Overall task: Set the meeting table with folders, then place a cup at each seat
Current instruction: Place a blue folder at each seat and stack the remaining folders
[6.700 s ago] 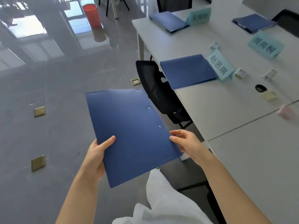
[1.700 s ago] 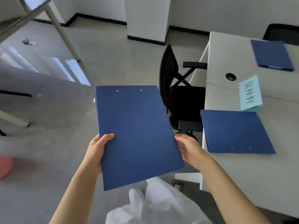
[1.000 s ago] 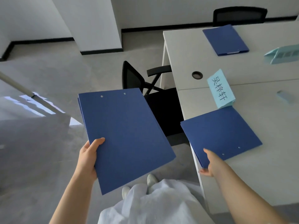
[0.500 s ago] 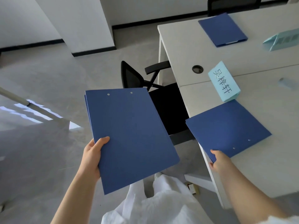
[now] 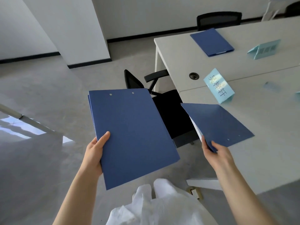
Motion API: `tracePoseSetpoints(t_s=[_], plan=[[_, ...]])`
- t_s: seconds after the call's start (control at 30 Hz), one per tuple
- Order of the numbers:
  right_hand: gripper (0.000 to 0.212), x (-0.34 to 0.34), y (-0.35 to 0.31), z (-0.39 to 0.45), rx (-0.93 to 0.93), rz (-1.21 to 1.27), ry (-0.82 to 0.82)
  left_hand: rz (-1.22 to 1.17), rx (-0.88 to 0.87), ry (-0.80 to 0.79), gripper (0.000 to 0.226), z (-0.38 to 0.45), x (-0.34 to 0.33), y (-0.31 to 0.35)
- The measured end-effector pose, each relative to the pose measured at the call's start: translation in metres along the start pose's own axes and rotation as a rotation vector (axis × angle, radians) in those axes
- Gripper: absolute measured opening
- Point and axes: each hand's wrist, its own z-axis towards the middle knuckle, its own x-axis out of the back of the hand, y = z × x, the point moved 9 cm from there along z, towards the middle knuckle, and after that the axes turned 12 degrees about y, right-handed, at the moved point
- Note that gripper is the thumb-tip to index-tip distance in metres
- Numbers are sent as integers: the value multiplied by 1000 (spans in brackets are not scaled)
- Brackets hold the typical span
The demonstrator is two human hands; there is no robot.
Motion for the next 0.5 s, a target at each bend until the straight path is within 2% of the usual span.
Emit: tracePoseSetpoints(t_s=[0.13, 0.27, 0.3, 0.4, 0.5], plan=[[41, -28, 42, -48, -148, 11, -193, 1, -3, -11, 37, 1, 24, 6], [78, -44, 87, -83, -214, -111, -366, -5, 2, 16, 40, 5, 55, 12], [76, -43, 99, -87, -200, -195, -385, -5, 3, 31, 41, 7, 65, 13], [47, -43, 125, -97, -104, -500, -448, -5, 1, 66, 42, 12, 89, 19], [45, -52, 144, -109, -39, -756, -530, -17, -2, 93, 40, 18, 105, 27]])
